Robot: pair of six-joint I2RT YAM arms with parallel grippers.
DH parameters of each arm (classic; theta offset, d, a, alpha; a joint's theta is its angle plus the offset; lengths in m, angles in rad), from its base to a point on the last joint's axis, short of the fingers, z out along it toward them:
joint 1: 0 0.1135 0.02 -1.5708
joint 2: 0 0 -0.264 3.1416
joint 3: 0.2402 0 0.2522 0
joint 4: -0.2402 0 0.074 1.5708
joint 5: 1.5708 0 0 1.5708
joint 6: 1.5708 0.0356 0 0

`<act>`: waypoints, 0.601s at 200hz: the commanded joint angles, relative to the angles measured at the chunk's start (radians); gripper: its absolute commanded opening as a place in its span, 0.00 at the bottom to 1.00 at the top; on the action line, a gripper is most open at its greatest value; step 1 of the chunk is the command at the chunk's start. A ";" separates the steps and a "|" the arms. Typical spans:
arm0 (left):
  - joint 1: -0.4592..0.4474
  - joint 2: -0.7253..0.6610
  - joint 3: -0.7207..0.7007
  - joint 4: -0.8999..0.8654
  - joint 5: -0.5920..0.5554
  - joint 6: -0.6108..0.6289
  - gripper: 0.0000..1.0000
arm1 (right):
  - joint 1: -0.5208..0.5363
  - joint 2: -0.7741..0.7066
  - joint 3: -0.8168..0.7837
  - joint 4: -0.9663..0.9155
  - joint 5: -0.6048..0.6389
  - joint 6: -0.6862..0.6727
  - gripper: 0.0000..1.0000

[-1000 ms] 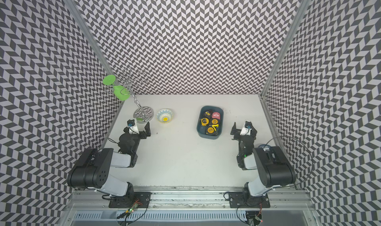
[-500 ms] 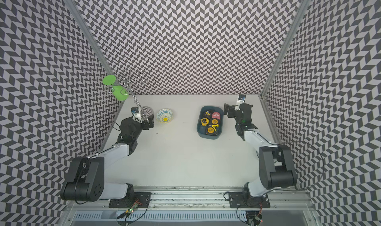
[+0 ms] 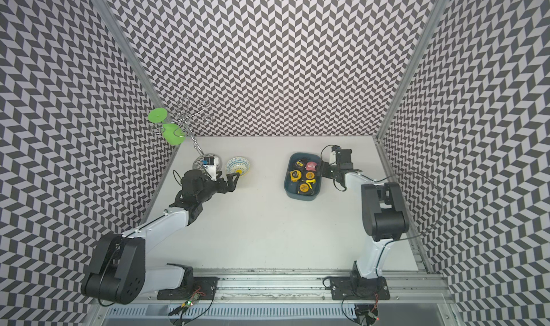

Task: Take the tape measure out of the storage box
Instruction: Move the storage box to the center of the board.

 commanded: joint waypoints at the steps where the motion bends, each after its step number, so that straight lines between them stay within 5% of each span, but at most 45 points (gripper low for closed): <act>1: -0.002 -0.032 -0.005 -0.022 0.028 -0.022 1.00 | 0.003 0.021 0.032 0.014 -0.047 0.024 0.58; 41: -0.002 -0.037 0.000 -0.030 0.026 -0.018 1.00 | 0.005 0.042 0.033 0.001 -0.068 0.020 0.40; 120: -0.007 -0.065 -0.005 -0.048 0.020 -0.034 1.00 | 0.081 0.023 0.026 -0.038 -0.054 0.012 0.22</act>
